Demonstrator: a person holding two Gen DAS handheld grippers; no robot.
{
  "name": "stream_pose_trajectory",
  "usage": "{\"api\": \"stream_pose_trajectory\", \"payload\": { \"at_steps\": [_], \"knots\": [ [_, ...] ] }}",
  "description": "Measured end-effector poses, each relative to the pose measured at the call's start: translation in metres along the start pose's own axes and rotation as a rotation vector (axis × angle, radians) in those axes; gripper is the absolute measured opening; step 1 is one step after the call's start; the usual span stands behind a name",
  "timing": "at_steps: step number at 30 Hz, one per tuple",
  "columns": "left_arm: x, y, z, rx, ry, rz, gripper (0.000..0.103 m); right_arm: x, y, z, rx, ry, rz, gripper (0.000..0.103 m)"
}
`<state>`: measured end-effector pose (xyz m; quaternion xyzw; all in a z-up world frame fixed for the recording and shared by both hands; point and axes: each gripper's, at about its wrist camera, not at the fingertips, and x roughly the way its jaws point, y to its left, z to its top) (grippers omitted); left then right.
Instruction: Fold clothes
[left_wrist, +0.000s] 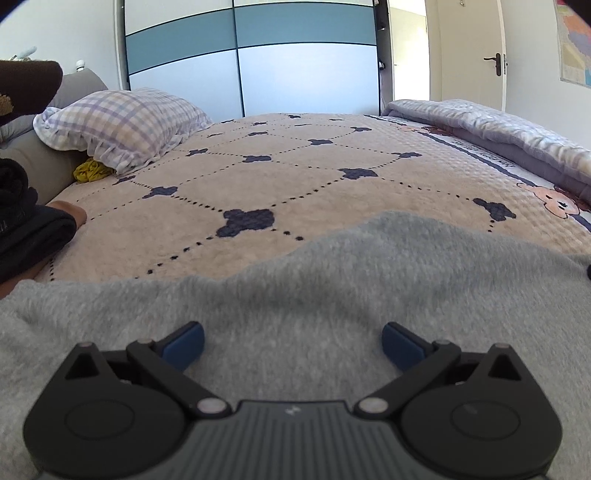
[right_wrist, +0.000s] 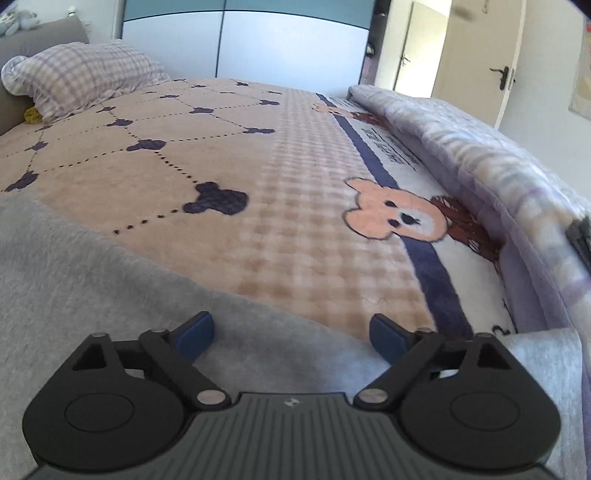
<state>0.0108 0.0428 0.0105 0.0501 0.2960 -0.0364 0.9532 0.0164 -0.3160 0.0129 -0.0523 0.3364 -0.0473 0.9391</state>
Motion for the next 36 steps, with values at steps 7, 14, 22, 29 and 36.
{"api": "stream_pose_trajectory", "payload": {
  "at_steps": [7, 14, 22, 29, 36],
  "knots": [
    [0.000, 0.000, 0.000, 0.000, 0.000, -0.003, 0.103, -0.021, -0.030, -0.028, -0.029, -0.034, -0.266, 0.103],
    [0.000, 0.000, 0.000, 0.000, 0.000, -0.003, 0.103, -0.025, -0.007, -0.044, -0.113, -0.083, -0.409, 0.103],
    [0.000, 0.000, 0.000, 0.000, 0.000, -0.003, 0.103, -0.025, -0.007, -0.043, -0.103, -0.090, -0.418, 0.103],
    [0.000, 0.000, 0.000, 0.000, 0.000, -0.004, 0.103, -0.028, 0.002, -0.031, -0.059, -0.076, -0.349, 0.103],
    [0.000, 0.001, 0.000, 0.001, 0.000, -0.004, 0.103, -0.032, 0.017, -0.014, -0.024, -0.065, -0.241, 0.102]
  ]
}}
